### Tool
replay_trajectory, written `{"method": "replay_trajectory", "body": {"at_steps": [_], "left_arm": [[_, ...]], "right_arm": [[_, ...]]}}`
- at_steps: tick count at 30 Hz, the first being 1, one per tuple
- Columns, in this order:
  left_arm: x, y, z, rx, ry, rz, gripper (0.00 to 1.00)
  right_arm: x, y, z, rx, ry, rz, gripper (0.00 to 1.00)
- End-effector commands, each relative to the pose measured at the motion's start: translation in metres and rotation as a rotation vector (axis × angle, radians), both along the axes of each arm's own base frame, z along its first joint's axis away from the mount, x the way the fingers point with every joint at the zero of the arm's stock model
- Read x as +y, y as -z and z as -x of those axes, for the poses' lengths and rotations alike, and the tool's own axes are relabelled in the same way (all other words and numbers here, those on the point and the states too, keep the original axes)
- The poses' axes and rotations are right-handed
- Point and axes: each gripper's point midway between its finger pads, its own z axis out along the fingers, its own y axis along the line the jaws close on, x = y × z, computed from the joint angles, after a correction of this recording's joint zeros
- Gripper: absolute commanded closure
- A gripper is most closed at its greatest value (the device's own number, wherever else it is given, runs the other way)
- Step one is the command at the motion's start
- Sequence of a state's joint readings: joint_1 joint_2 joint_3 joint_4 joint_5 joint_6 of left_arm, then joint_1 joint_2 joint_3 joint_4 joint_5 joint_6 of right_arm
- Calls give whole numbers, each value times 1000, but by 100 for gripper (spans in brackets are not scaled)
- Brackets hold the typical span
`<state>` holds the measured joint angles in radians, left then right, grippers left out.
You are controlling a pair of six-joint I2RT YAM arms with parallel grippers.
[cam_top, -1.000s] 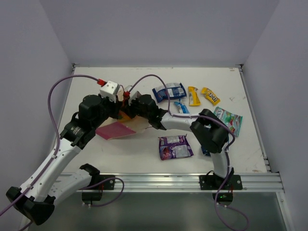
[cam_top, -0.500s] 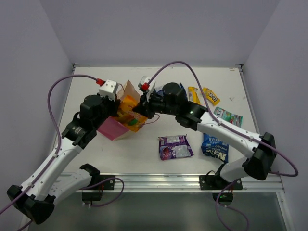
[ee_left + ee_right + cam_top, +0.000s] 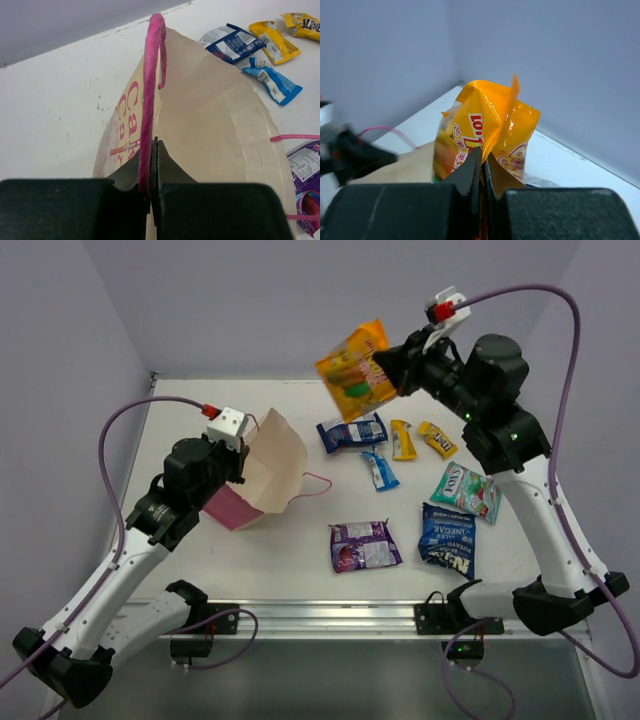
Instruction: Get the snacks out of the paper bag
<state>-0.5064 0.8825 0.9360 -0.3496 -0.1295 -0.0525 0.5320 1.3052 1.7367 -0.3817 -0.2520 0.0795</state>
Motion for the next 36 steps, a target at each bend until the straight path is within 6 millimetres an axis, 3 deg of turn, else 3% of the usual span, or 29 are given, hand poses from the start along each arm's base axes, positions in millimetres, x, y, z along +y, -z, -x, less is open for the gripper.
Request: {"method": "replay_trajectory", "body": {"at_steps": [1, 3, 4, 6, 7, 8, 9, 11, 12, 15, 19, 22, 24, 25, 26, 28, 29, 31, 32, 34, 35, 36], "left_arm": [[-5, -9, 9, -38, 71, -12, 100], [-12, -12, 15, -58, 140, -29, 100], [-17, -9, 19, -58, 187, -39, 100], [-20, -8, 23, -55, 224, -51, 100], [-24, -5, 26, -53, 260, -62, 100], [-26, -4, 28, -50, 281, -67, 100], [-29, -1, 30, -46, 307, -81, 100], [-35, 4, 36, -32, 365, -85, 100], [-37, 8, 38, -19, 385, -92, 100], [-43, 17, 45, 13, 440, -102, 100], [-48, 28, 59, 51, 513, -102, 100], [-42, 45, 65, 103, 505, -123, 100], [-38, 53, 68, 134, 493, -136, 100], [-36, 55, 68, 144, 483, -138, 100], [-35, 56, 68, 151, 472, -137, 100], [-31, 55, 68, 149, 444, -140, 100], [-26, 55, 65, 147, 419, -149, 100], [-22, 47, 61, 120, 379, -144, 100], [-22, 37, 58, 88, 369, -133, 100], [-23, 25, 53, 50, 357, -120, 100], [-25, 14, 47, 19, 348, -112, 100], [-25, 9, 43, 5, 336, -104, 100]], "right_arm": [[-55, -15, -57, -38, 255, -23, 100], [-75, 0, -87, -17, 337, -1, 100], [-97, 23, -117, 26, 423, 22, 100], [-118, 43, -147, 58, 489, 29, 100], [-140, 52, -163, 76, 550, 29, 100], [-151, 79, -186, 119, 602, 53, 100], [-169, 84, -199, 111, 648, 54, 100], [-187, 103, -220, 119, 706, 82, 100], [-199, 121, -237, 129, 761, 99, 100], [-234, 153, -261, 149, 887, 152, 100], [-272, 181, -273, 162, 1003, 236, 100], [-271, 207, -280, 194, 985, 267, 100], [-268, 226, -283, 246, 959, 290, 88], [-267, 238, -288, 276, 954, 297, 79], [-266, 245, -288, 299, 946, 300, 64], [-263, 253, -285, 331, 931, 302, 50], [-258, 248, -279, 327, 909, 288, 40], [-249, 241, -266, 325, 878, 256, 31], [-243, 211, -254, 277, 854, 228, 25], [-228, 191, -238, 270, 811, 177, 22], [-216, 167, -222, 243, 771, 156, 20], [-209, 158, -214, 240, 747, 137, 19]]}}
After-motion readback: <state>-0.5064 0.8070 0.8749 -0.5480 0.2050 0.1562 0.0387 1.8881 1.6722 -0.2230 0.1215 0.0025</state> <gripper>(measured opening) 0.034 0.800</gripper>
